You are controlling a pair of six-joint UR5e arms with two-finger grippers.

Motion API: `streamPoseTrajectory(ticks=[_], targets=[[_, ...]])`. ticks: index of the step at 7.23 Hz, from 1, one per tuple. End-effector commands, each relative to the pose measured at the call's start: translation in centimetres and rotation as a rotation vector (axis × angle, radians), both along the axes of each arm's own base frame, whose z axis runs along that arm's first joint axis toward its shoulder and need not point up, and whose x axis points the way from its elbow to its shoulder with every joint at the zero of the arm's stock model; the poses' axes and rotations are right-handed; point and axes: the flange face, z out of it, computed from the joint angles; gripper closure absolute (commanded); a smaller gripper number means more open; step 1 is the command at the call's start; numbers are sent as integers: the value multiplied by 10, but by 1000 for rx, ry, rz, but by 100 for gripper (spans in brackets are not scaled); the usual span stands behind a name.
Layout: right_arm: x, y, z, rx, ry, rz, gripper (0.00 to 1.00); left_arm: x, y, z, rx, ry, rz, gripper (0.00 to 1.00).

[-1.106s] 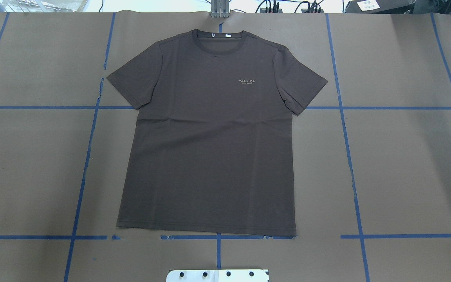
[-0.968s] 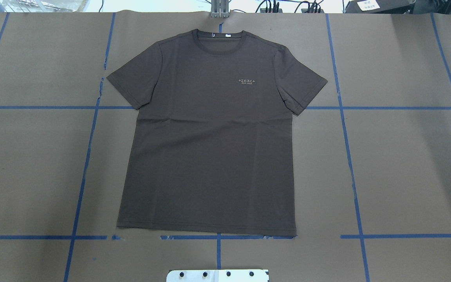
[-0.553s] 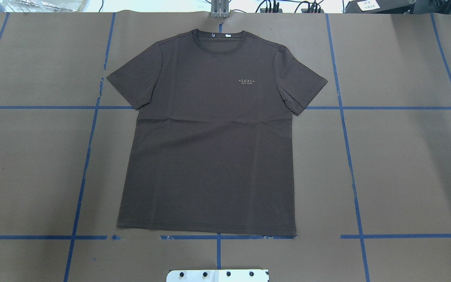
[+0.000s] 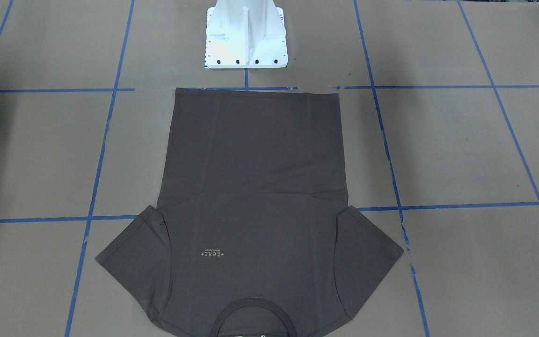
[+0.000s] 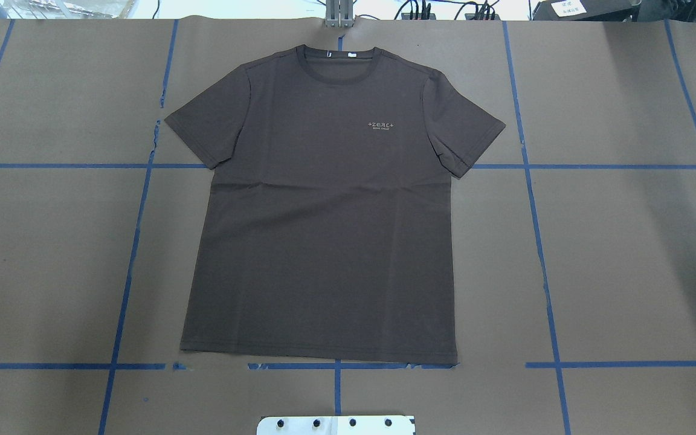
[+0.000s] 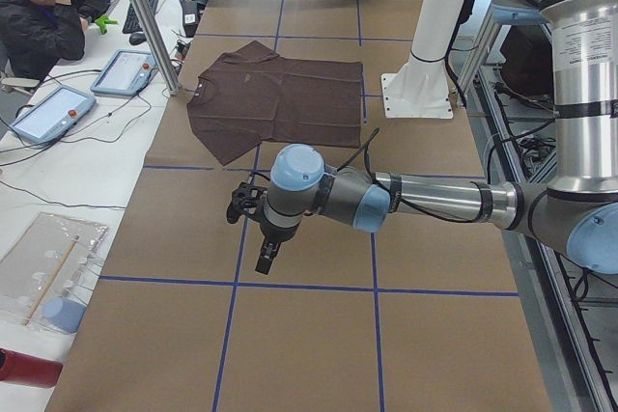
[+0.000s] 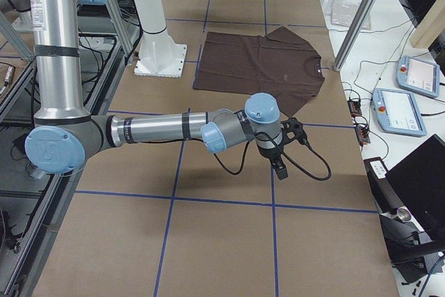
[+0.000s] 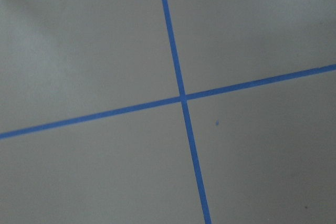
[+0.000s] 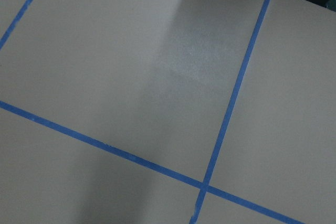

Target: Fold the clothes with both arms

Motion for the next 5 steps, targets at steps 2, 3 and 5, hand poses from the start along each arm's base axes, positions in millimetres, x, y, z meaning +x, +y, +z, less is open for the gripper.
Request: streamPoseTrajectory(ticks=[2,3,5], targets=[[-6,-11,-19,4,-80,17,0,-1,-21,0,324,0,0,0],[-16,-22,-39,34,-86,15,0,-1,-21,12,355,0,-1,0],[-108,-72,-124,-48,-181,84,0,0,-19,7,377,1,-1,0]])
